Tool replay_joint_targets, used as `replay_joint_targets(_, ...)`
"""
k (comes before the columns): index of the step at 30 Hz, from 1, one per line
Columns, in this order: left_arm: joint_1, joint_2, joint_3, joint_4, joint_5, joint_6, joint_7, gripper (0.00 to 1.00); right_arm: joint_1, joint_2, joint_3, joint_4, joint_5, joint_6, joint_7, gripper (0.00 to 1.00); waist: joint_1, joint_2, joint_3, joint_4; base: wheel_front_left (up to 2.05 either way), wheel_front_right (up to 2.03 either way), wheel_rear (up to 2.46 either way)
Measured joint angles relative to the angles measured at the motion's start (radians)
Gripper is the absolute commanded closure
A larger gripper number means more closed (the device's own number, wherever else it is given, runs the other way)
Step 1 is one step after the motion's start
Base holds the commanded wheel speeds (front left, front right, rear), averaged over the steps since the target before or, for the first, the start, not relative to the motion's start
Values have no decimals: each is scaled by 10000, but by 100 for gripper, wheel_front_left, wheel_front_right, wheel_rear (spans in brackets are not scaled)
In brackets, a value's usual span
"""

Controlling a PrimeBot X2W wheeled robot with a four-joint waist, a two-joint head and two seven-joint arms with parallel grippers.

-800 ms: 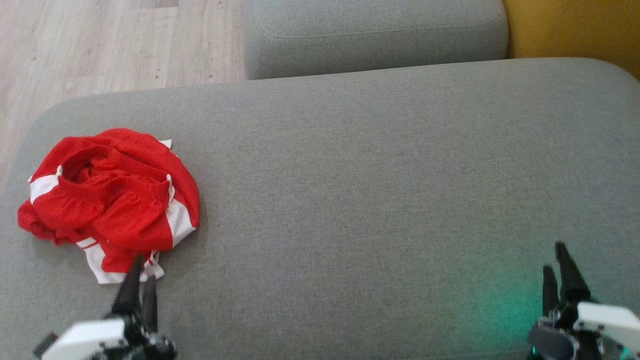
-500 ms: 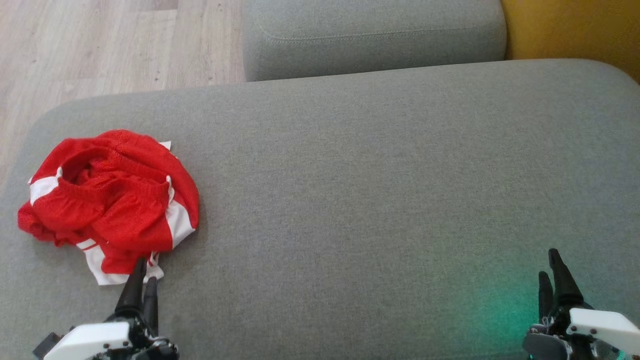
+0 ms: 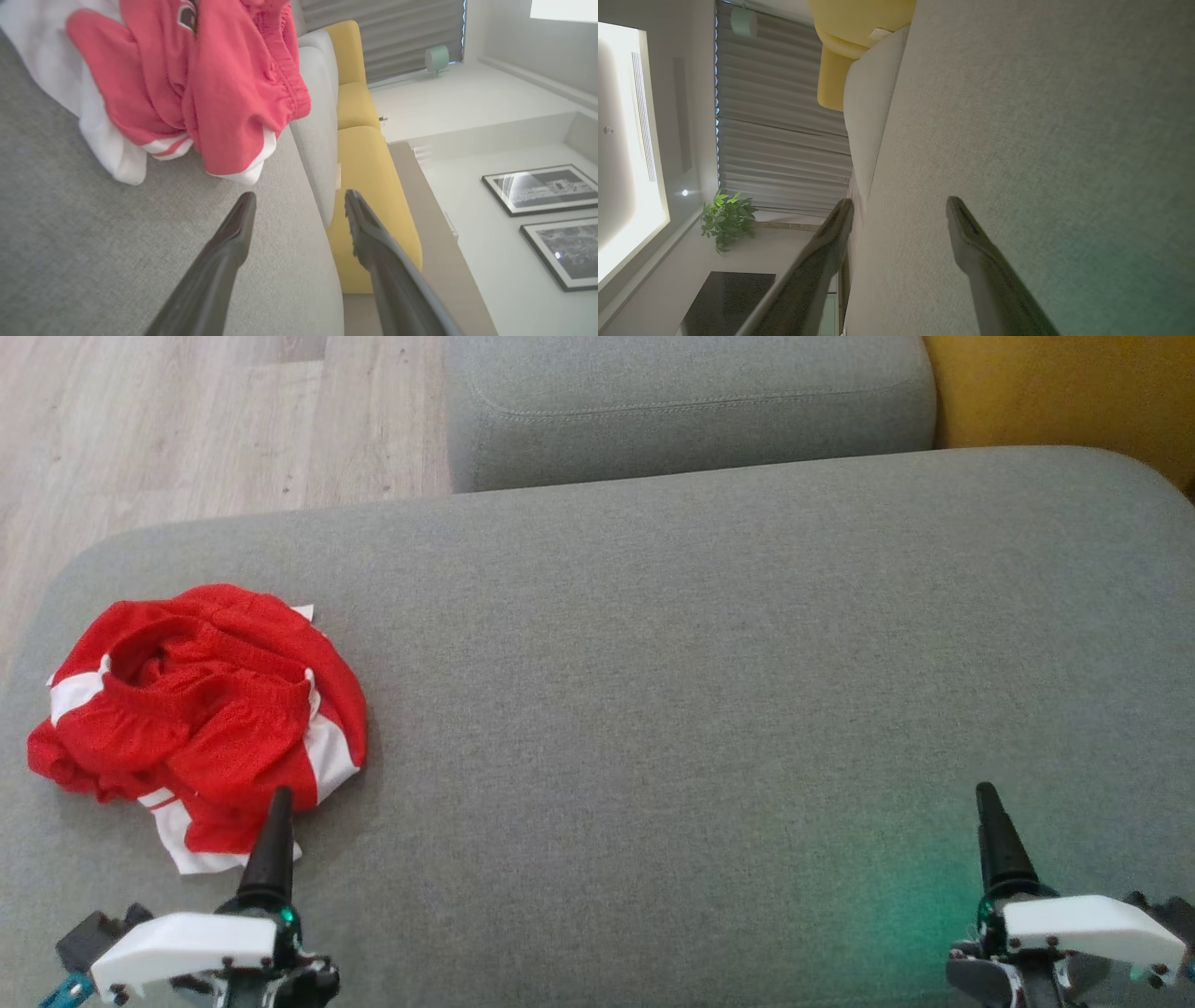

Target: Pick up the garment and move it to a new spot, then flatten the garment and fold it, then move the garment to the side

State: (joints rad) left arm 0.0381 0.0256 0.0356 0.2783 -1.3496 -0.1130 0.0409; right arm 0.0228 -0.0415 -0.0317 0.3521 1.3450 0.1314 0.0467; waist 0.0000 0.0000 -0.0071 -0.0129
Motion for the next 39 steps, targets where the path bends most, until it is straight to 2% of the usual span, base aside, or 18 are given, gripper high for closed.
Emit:
replay_joint_targets(9,44,52,-385,-288,1476,276,-255,0,-127,-23,552,-201,-1181,0,-234,0,0,0,-132,-93,0,0,0)
replay_joint_targets(17,225,368,-936,-510,2746,792,-474,0,-126,-38,1026,-203,-2366,0,-522,0,0,0,-268,-186,0,0,0)
replay_joint_targets(39,248,988,-2117,-1281,5202,2013,-1058,0,-132,-157,2040,-353,-4727,0,-1116,0,0,0,-460,-294,0,0,0)
